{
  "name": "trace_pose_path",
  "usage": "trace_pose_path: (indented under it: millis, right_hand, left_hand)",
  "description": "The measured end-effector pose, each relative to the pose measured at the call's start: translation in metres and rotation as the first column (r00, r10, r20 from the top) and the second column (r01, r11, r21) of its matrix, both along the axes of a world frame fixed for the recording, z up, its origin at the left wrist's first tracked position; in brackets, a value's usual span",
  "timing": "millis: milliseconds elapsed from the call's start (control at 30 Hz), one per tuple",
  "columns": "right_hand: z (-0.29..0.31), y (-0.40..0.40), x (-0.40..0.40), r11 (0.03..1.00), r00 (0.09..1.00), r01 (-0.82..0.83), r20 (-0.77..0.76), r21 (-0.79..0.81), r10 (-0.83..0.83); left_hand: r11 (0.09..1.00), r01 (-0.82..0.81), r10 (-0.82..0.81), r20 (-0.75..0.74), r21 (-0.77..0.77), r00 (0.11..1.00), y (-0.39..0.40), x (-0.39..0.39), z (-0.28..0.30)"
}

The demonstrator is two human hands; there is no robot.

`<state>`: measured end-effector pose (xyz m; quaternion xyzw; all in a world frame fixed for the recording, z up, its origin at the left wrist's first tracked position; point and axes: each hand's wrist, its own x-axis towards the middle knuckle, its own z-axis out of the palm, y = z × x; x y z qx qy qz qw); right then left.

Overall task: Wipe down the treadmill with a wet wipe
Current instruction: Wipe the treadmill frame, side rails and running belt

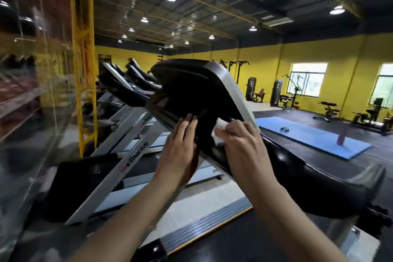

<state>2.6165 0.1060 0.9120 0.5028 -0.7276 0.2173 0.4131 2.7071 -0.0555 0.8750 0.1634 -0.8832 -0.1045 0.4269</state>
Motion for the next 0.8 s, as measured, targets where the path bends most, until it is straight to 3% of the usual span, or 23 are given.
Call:
trace_pose_path:
  millis: [67,167,367,500,567,700,800]
  right_hand:
    - [0.019,-0.027,-0.005,0.997,0.998,0.066,0.011,0.047,-0.067]
    - [0.027,-0.055,0.000,0.988,0.978,0.153,0.149,-0.018,-0.148]
    - [-0.020,-0.066,0.040,0.991,0.999,-0.036,0.040,0.133,0.031]
    - [0.010,-0.077,0.020,0.984,0.977,0.155,0.164,-0.088,-0.139]
    - [0.012,-0.087,0.026,0.961,0.953,0.246,0.210,-0.126,-0.216]
    - [-0.026,-0.080,0.051,0.991,0.991,0.133,0.031,-0.034,-0.132]
    - [-0.027,-0.044,0.035,0.956,0.973,0.231,0.050,-0.183,-0.226]
  left_hand:
    - [1.000,0.031,-0.031,-0.003,-0.003,1.000,-0.017,-0.005,0.005]
    - [0.994,0.104,-0.103,-0.038,0.035,0.994,-0.030,-0.004,0.007]
    - [0.965,0.255,-0.252,-0.057,0.060,0.966,-0.058,0.008,0.007]
    - [0.949,0.313,-0.311,-0.048,0.038,0.949,-0.066,0.009,0.008]
    - [0.946,0.321,-0.320,-0.036,0.043,0.947,-0.070,0.009,0.006]
    - [0.939,0.343,-0.342,-0.045,0.035,0.939,-0.074,0.011,0.002]
    - [0.932,0.362,-0.360,-0.050,0.026,0.932,-0.074,0.010,0.000]
